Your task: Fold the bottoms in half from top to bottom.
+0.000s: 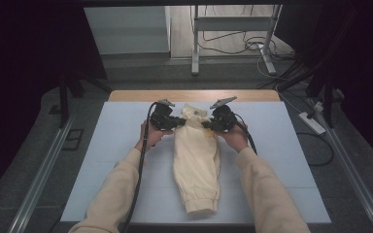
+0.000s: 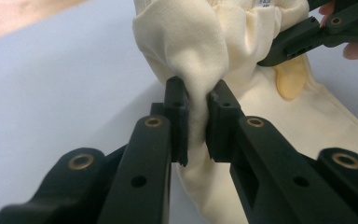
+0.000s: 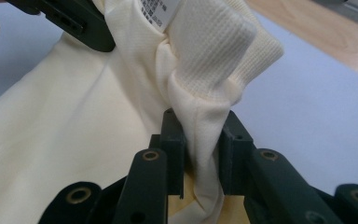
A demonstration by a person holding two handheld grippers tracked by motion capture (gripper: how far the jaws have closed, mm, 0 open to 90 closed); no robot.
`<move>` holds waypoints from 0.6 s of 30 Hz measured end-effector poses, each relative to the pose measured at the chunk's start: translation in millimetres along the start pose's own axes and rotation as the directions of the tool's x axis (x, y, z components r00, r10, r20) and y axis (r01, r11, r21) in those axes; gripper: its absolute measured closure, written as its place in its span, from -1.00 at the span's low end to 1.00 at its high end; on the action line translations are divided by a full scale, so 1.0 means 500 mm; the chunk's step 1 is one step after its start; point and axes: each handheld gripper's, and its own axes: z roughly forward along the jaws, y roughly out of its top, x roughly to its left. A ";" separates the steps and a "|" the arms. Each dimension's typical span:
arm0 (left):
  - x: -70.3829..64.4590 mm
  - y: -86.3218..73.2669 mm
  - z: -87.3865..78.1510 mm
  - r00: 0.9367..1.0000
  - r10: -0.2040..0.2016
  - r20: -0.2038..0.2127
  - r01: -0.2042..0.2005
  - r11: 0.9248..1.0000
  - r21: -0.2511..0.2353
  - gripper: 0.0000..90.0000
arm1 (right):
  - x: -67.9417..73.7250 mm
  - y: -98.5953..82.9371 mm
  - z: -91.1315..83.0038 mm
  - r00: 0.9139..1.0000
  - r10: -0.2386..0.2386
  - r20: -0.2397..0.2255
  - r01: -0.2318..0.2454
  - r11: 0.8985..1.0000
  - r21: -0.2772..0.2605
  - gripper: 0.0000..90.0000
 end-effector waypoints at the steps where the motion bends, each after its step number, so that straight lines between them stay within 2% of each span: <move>1: -0.002 0.011 -0.009 1.000 0.007 -0.007 -0.007 1.000 -0.011 0.78 | -0.001 0.008 -0.006 1.000 -0.005 0.007 0.005 1.000 -0.007 0.65; 4: -0.007 0.031 -0.026 1.000 0.018 -0.015 -0.019 0.999 -0.037 0.78 | -0.004 0.033 -0.029 1.000 -0.013 0.028 0.014 0.999 -0.036 0.65; 7: -0.009 0.034 -0.032 1.000 0.022 -0.015 -0.023 0.999 -0.044 0.78 | -0.003 0.045 -0.041 0.999 -0.017 0.034 0.019 0.999 -0.046 0.65; 12: -0.006 0.026 -0.023 1.000 0.006 -0.006 -0.006 0.999 -0.032 0.78 | 0.000 0.037 -0.036 0.999 -0.017 0.036 0.018 0.999 -0.031 0.65; 18: -0.006 0.047 -0.031 0.999 0.040 -0.026 -0.041 0.998 -0.040 0.79 | -0.007 0.043 -0.040 0.999 -0.022 0.045 0.024 0.999 -0.043 0.65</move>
